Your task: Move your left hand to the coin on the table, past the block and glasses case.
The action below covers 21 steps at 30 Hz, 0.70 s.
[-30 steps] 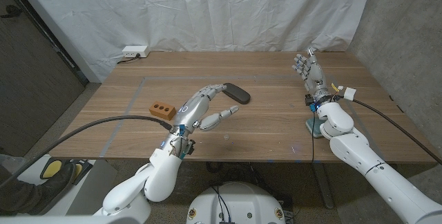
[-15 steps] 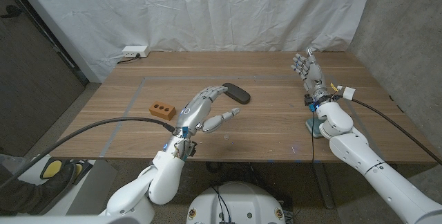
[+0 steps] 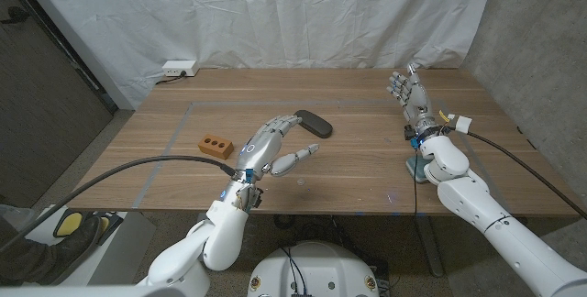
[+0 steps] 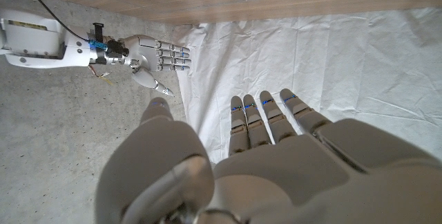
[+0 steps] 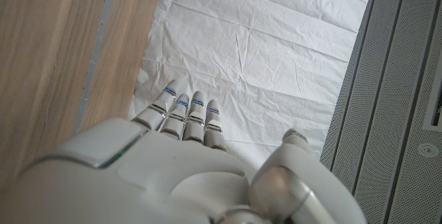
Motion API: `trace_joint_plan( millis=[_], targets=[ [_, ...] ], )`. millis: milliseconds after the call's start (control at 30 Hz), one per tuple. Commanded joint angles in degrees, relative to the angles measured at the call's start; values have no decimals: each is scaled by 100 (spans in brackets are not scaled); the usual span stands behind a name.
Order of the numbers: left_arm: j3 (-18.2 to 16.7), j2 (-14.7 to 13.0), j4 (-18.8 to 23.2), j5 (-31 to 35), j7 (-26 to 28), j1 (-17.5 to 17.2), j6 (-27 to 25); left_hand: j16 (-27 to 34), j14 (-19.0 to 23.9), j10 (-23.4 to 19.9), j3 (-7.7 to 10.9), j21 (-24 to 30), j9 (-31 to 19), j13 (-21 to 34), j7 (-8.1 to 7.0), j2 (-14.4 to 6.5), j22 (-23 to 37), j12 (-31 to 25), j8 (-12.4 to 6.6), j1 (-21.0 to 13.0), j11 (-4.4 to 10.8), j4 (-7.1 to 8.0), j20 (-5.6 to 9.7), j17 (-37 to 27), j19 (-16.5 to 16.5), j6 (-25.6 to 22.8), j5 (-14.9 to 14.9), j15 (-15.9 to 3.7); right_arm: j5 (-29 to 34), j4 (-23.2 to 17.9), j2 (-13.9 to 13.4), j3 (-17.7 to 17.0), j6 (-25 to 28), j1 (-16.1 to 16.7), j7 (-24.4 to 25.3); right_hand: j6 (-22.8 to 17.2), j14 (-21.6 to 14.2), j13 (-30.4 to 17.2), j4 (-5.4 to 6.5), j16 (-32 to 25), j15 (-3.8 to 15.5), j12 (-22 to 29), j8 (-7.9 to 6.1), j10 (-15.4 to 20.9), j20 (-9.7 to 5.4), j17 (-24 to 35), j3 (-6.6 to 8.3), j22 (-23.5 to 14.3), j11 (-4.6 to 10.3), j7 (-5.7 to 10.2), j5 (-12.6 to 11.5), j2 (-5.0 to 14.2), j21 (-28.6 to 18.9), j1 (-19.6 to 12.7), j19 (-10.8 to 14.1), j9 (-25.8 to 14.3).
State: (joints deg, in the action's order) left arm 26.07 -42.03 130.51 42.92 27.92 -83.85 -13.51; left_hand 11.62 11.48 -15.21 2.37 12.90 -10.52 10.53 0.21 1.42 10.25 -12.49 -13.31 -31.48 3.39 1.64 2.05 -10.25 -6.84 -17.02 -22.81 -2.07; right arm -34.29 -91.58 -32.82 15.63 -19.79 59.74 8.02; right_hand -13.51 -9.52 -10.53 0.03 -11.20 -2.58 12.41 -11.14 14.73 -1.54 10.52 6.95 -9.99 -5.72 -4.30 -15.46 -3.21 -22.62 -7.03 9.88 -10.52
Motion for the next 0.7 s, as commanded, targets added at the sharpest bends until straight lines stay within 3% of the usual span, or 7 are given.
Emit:
trace_joint_plan(
  millis=[33, 333, 700],
  targets=[
    [280, 9, -137, 90, -185, 282, -339, -35, 26, -20, 10, -13, -14, 26, -18, -1, 27, 9, 23, -49, 4, -31, 256, -24, 12, -42, -26, -167, -48, 68, 32, -11, -45, 19, -15, -5, -21, -7, -22, 6, 0, -27, -9, 36, 19, 27, -20, -31, 9, 35, -29, 14, 13, -77, 43, -26],
    [475, -70, -112, 156, -508, 496, -555, -36, 38, -34, 5, -18, -15, 27, -40, -4, 29, 16, 23, -67, 19, -38, 266, -25, 11, -78, -34, -178, -48, 127, 50, 12, -43, 1, -23, -4, -23, -7, -25, 7, -10, -25, -8, 43, 22, 27, -29, -32, 6, 41, -28, 19, 43, -76, 50, -26],
    [603, -122, -4, 231, -602, 471, -829, -41, 39, -64, 0, -19, -15, 28, -43, -10, 31, 17, 31, -86, 32, -45, 271, -26, -5, -98, -41, -185, -66, 178, 73, 27, -58, -47, -57, -4, -24, -7, -27, 7, -3, -26, -8, 42, 25, 27, -36, -33, 11, 39, -27, 24, 64, -76, 57, -26]
  ],
)
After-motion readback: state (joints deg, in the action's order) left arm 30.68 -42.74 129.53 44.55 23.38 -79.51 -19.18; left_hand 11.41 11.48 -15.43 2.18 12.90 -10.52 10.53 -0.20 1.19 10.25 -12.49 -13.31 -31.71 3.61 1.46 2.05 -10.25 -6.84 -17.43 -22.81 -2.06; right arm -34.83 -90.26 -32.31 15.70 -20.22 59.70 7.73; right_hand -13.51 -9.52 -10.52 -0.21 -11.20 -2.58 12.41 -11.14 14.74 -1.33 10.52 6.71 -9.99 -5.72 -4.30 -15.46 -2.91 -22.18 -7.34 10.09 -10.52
